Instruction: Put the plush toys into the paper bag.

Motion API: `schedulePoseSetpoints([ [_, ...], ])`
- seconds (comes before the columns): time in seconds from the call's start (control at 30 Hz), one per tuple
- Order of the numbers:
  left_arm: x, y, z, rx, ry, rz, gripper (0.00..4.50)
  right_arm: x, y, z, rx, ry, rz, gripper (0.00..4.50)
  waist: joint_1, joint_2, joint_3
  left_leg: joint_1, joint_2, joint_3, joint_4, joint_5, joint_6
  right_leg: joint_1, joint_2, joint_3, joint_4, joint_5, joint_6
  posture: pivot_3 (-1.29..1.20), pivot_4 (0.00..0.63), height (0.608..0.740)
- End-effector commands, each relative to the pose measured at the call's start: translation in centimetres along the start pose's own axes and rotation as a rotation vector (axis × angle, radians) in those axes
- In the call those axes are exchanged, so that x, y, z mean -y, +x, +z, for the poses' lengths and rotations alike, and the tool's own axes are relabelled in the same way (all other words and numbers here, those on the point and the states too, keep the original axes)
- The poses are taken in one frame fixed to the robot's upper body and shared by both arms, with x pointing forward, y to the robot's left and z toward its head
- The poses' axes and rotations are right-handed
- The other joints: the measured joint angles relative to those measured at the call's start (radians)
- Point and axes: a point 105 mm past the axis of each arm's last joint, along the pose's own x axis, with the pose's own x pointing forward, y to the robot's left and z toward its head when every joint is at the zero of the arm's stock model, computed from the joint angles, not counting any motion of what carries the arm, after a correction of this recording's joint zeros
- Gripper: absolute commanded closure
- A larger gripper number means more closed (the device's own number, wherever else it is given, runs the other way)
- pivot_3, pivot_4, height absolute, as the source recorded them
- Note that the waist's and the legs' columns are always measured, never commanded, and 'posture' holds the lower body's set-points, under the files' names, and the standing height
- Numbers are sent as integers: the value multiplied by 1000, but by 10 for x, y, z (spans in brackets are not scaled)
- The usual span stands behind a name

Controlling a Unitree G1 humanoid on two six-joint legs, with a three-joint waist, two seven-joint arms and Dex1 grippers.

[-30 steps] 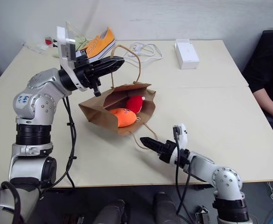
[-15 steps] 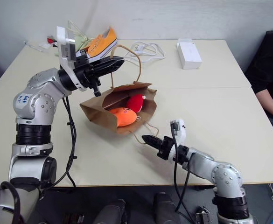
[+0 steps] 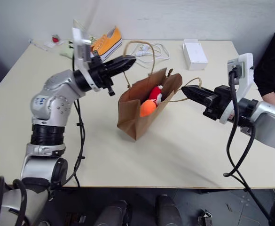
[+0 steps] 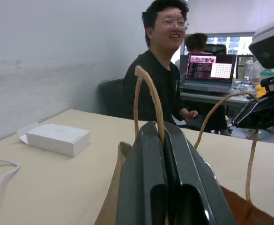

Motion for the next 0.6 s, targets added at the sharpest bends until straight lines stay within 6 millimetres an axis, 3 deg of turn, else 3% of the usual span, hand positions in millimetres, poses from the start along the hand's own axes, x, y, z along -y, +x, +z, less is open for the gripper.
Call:
schedulePoseSetpoints([
  [0.03,3,5,-3,10,31,0,4500,0,5,6,32,-38,-8,4481,6,0,0,0,0,0,0,0,0,0,0,0,0,0,0,0,150,740],
  [0.33,-8,-7,15,62,19,52,4500,-28,7,50,190,-115,56,4481,10,0,0,-2,0,0,0,0,0,-2,0,0,0,0,0,0,150,740],
  [0.6,-1,-3,0,49,-20,40,4500,-13,13,11,39,-240,-43,4481,19,-1,0,-3,0,0,1,0,1,-2,0,0,-1,0,0,0,150,740],
])
